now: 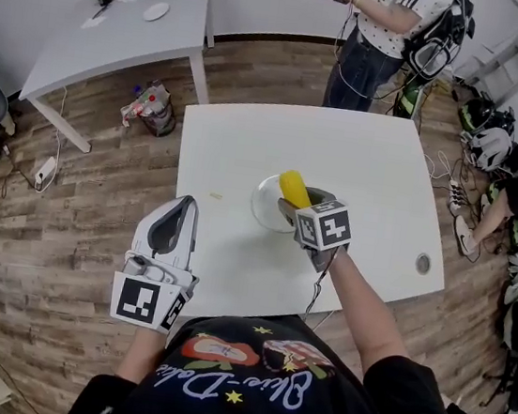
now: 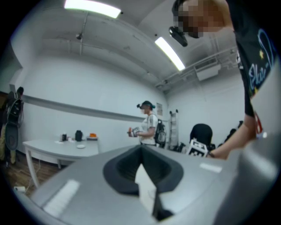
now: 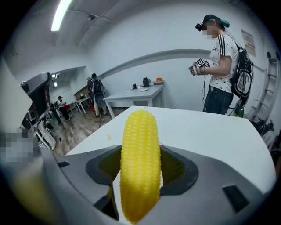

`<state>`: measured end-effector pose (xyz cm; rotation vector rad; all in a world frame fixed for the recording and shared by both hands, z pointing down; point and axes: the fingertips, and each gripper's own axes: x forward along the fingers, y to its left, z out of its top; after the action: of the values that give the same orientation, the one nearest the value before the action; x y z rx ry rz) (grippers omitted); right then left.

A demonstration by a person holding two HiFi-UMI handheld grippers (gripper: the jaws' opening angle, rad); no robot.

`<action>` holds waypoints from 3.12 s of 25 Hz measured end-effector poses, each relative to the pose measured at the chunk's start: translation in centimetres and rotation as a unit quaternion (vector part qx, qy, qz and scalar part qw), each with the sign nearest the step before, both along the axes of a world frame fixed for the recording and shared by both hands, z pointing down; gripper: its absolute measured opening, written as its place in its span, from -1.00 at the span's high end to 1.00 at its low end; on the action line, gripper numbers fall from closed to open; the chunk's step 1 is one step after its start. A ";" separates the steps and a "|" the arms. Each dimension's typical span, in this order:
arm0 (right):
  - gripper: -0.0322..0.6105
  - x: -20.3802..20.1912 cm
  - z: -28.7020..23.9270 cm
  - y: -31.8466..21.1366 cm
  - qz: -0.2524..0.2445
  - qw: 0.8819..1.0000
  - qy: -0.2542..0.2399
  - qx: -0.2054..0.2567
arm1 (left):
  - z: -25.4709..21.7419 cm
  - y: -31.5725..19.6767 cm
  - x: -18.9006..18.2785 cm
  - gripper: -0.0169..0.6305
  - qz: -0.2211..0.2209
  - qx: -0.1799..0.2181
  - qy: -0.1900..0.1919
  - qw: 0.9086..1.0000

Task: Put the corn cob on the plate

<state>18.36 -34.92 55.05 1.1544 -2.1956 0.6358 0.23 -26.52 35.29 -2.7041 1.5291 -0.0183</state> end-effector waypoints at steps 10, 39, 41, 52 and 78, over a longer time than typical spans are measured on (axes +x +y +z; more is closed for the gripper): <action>0.14 -1.8 3.2 -2.1 -0.038 0.997 0.051 -0.047 | 0.0 -0.5 -2.7 0.98 -0.036 0.004 -0.009 0.999; 0.14 -2.7 0.4 -2.4 -0.059 0.997 0.041 0.034 | 0.8 -0.8 -3.2 0.98 -0.023 -0.015 -0.006 1.000; 0.14 -1.9 -3.0 -2.0 -0.019 0.996 -0.011 0.084 | 0.9 -0.9 -2.7 0.98 -0.012 -0.014 -0.004 1.000; 0.84 3.9 -12.0 4.9 0.169 0.951 -0.115 0.230 | 0.9 -2.0 2.1 0.98 0.064 -0.020 0.006 0.998; 0.86 3.0 -13.3 7.2 0.138 0.958 -0.102 0.229 | 1.3 -2.0 4.7 0.98 0.101 -0.026 -0.007 0.994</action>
<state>21.39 -27.70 41.76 1.7224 -2.4563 0.3747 4.97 -28.54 36.60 -2.8788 1.2601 -0.0730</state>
